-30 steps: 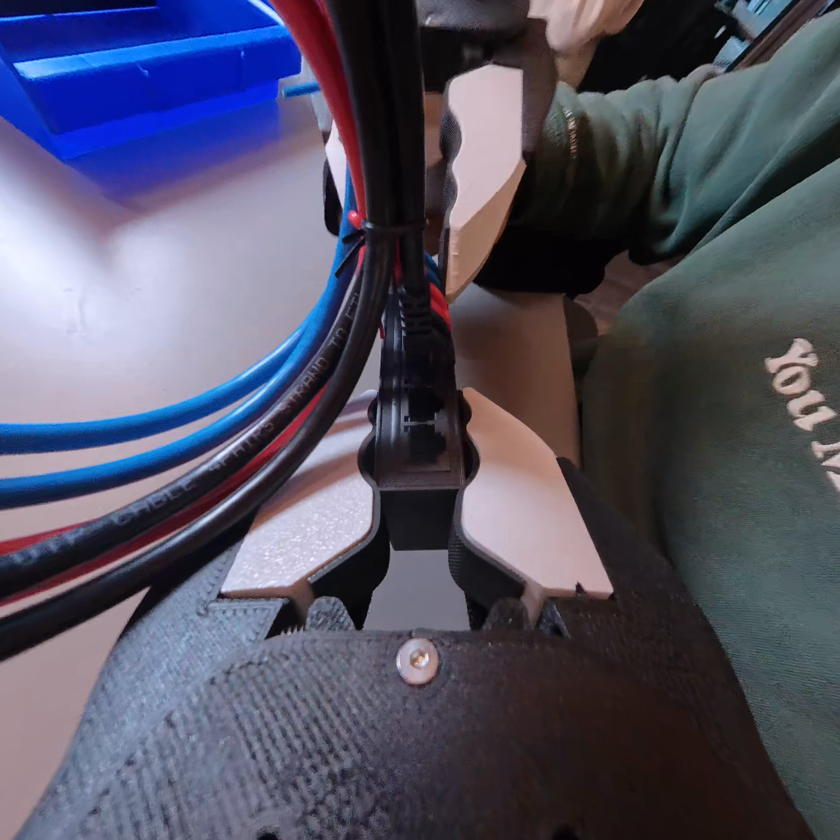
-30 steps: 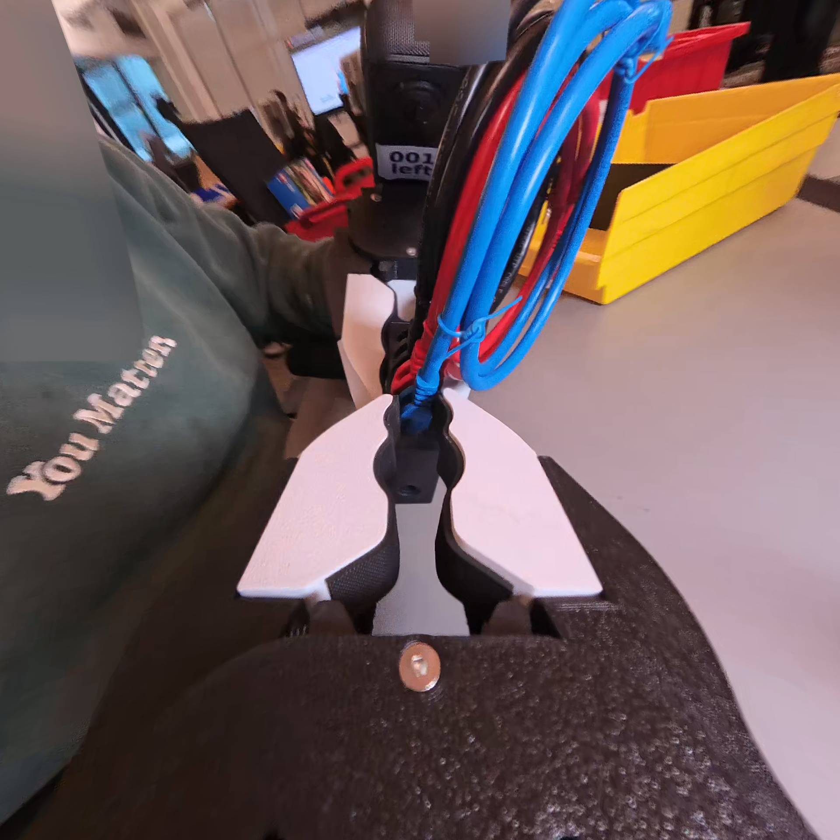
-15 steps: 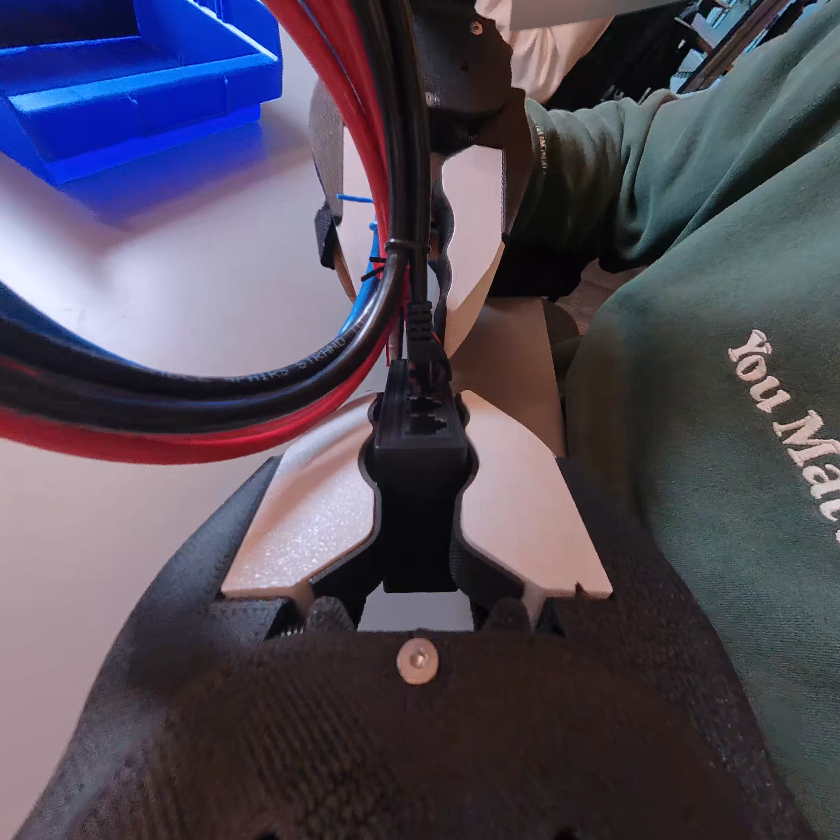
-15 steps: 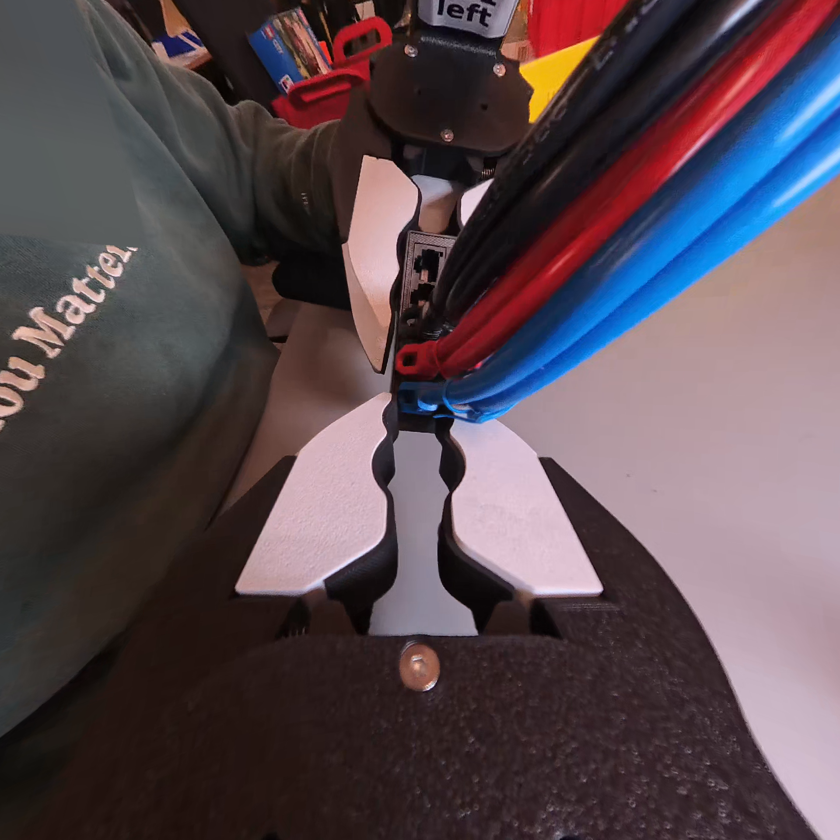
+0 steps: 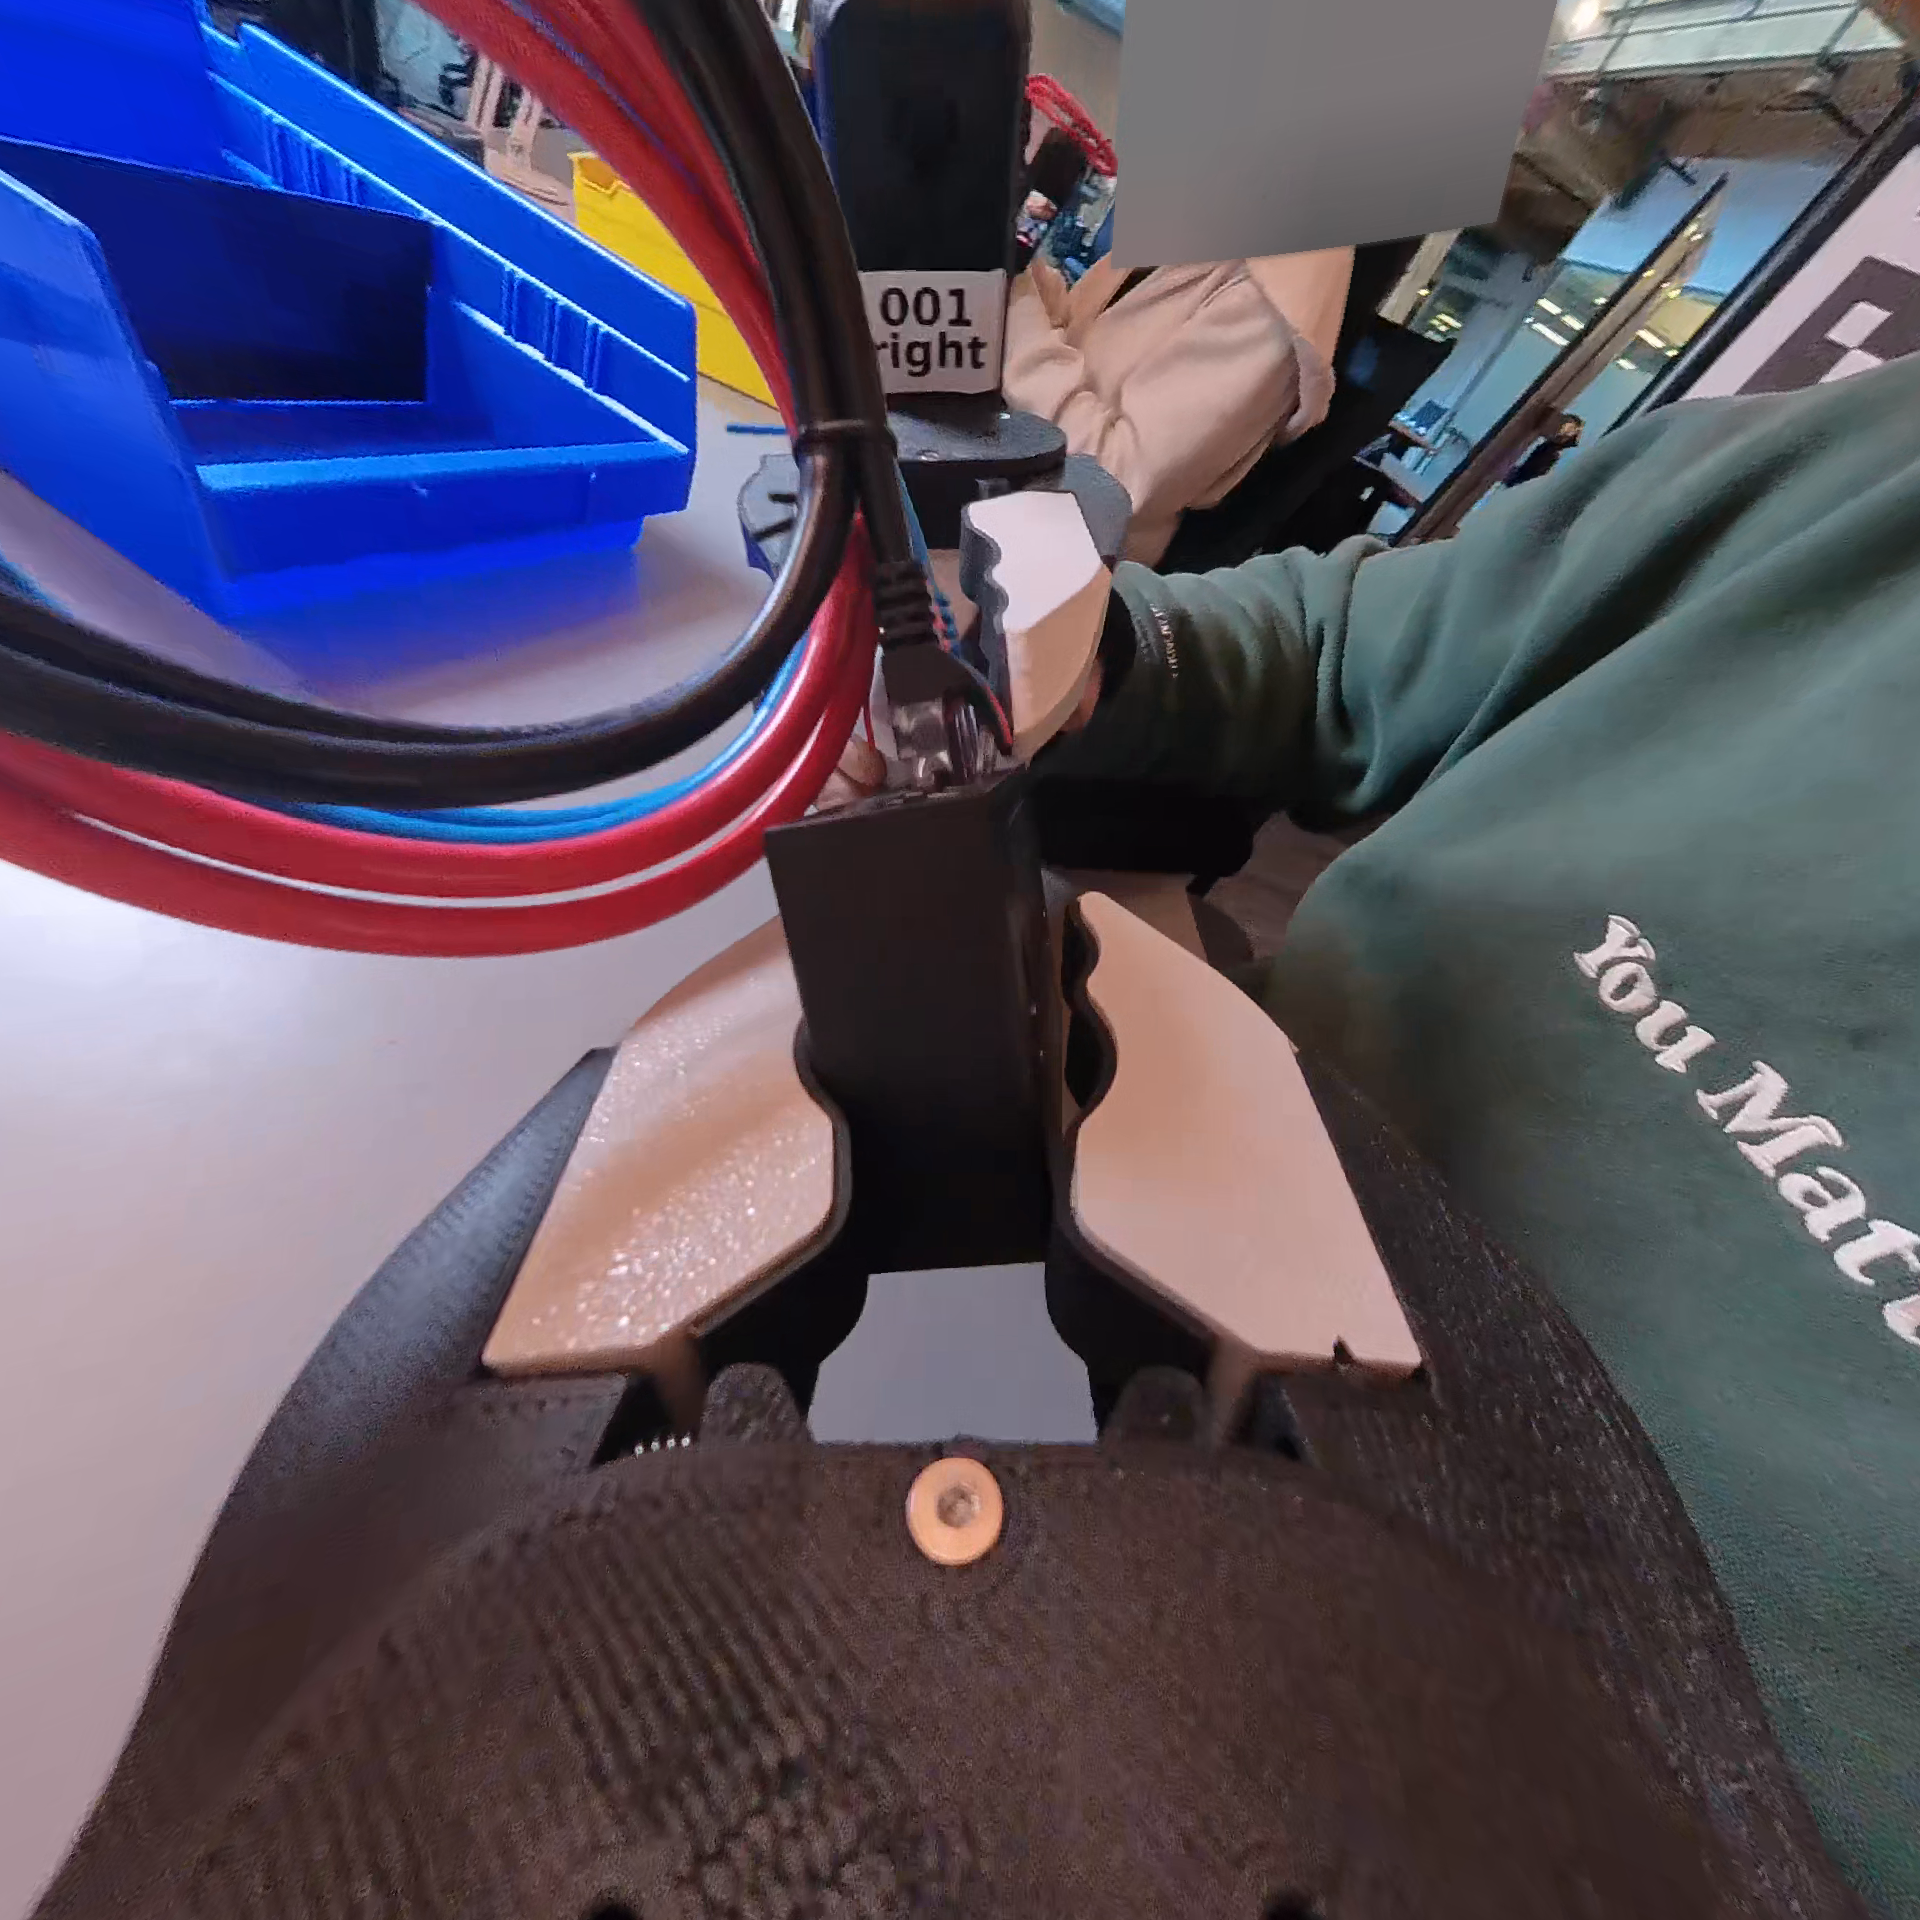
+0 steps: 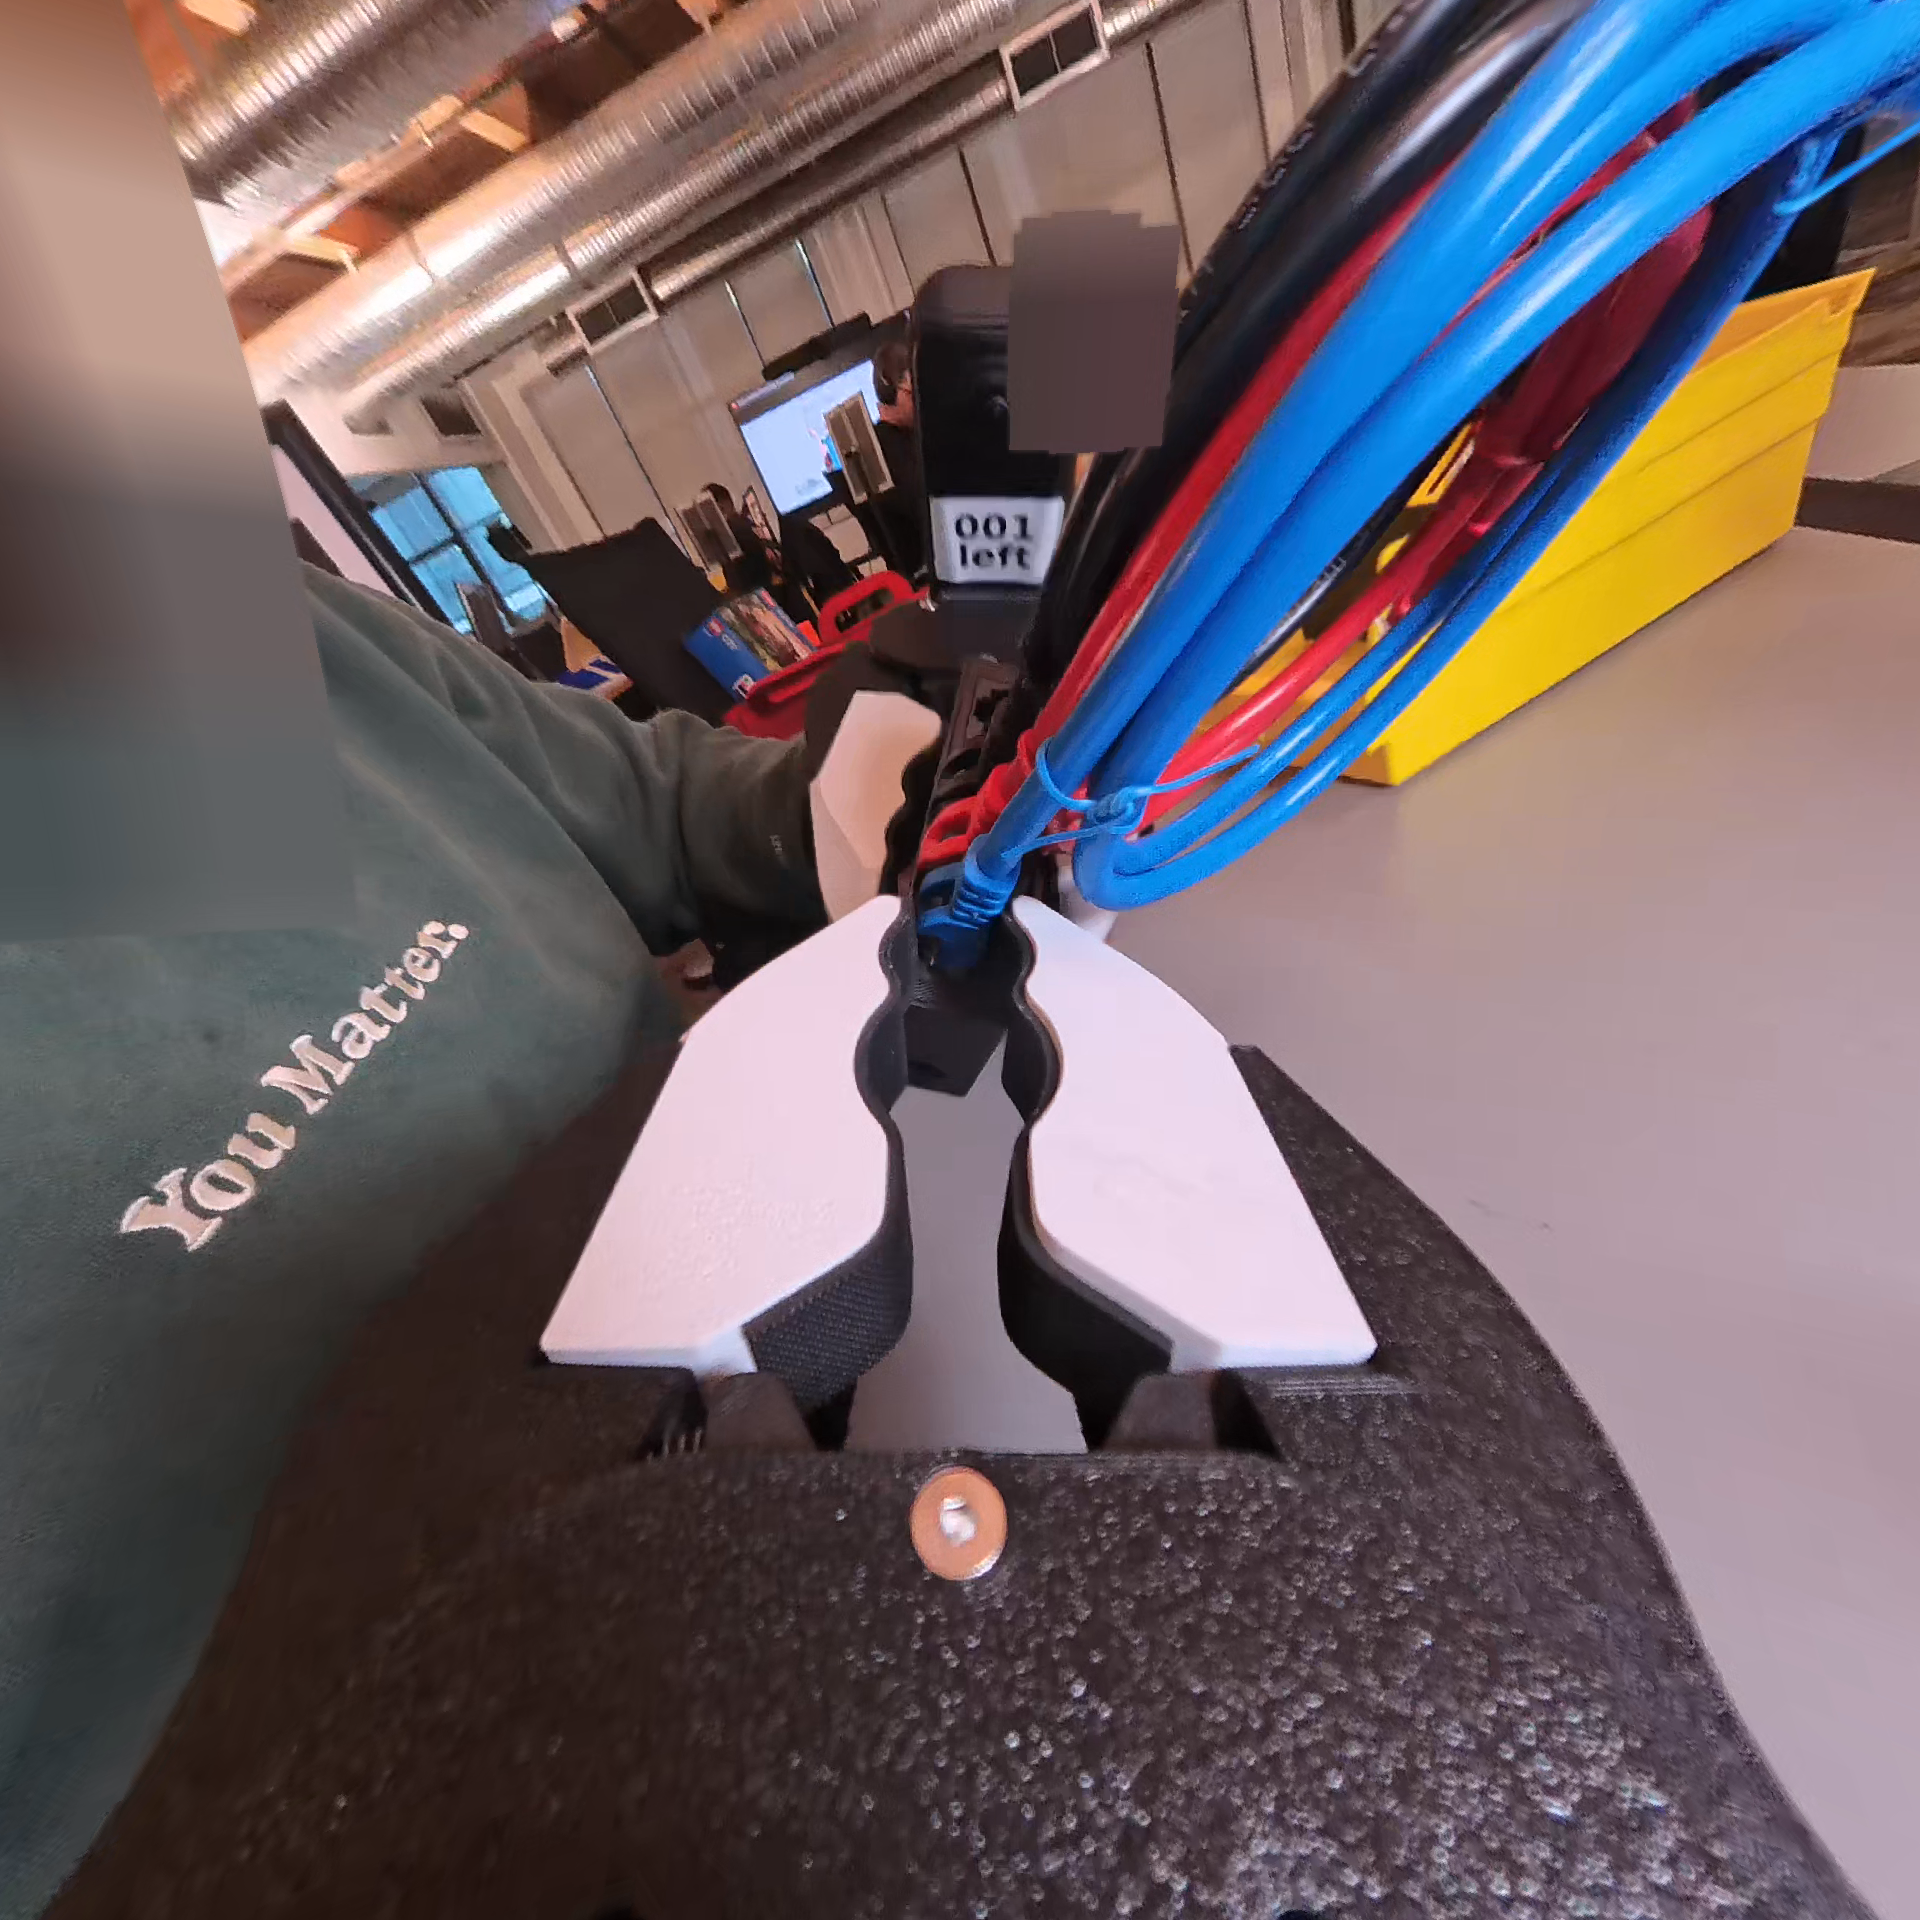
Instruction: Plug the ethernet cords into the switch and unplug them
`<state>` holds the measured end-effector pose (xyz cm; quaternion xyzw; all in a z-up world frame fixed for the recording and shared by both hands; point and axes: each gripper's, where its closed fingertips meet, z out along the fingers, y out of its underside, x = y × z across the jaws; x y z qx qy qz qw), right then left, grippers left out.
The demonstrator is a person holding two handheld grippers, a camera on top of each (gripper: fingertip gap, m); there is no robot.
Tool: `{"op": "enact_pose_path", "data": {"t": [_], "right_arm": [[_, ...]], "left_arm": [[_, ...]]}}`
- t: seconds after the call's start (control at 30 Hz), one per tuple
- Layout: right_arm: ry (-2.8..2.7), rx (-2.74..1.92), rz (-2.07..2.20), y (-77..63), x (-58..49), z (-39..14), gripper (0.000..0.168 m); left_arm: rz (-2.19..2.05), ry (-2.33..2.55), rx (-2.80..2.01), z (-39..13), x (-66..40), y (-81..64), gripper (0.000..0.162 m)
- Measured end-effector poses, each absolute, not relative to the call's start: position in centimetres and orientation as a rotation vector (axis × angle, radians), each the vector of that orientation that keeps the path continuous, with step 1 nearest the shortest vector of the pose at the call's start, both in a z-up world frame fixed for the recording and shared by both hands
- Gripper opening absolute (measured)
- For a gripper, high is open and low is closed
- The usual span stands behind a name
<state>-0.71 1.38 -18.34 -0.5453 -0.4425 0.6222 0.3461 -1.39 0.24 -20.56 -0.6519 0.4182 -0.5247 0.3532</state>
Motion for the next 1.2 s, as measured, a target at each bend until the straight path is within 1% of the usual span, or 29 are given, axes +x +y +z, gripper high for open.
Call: {"op": "enact_pose_path", "data": {"t": [0.13,0.3,0.7,0.8,0.87,0.97,1.07,1.2], "right_arm": [[-1.244,-1.485,1.499,1.1,-0.9,-19.7,0.014],[-1.299,-1.475,1.331,1.0,-1.1,-19.8,0.015],[-1.281,-1.461,1.175,1.6,-1.0,-20.1,0.014],[-1.222,-1.455,1.239,1.9,-0.7,-19.4,0.013],[-1.075,-1.479,1.232,4.2,0.6,-18.3,0.012],[-1.160,-1.429,1.282,2.4,0.1,-18.4,0.013],[-1.078,-1.436,1.364,3.9,1.3,-16.8,0.013],[-1.020,-1.415,1.308,6.0,3.7,-14.4,0.013]], "left_arm": [[-1.350,1.071,-1.744,-20.1,-1.8,0.2,0.036],[-1.447,1.031,-1.781,-20.1,-2.0,-0.2,0.035],[-1.407,1.016,-1.825,-20.9,-2.1,0.2,0.034],[-1.380,1.044,-1.826,-21.2,-2.0,0.1,0.033],[-1.333,1.087,-1.845,-22.0,-1.9,-0.2,0.033],[-1.225,1.086,-1.769,-20.8,-2.2,0.7,0.032],[-1.235,1.092,-1.767,-20.8,-2.8,0.9,0.032],[-1.280,1.008,-1.774,-20.5,-3.7,2.0,0.032]]}}
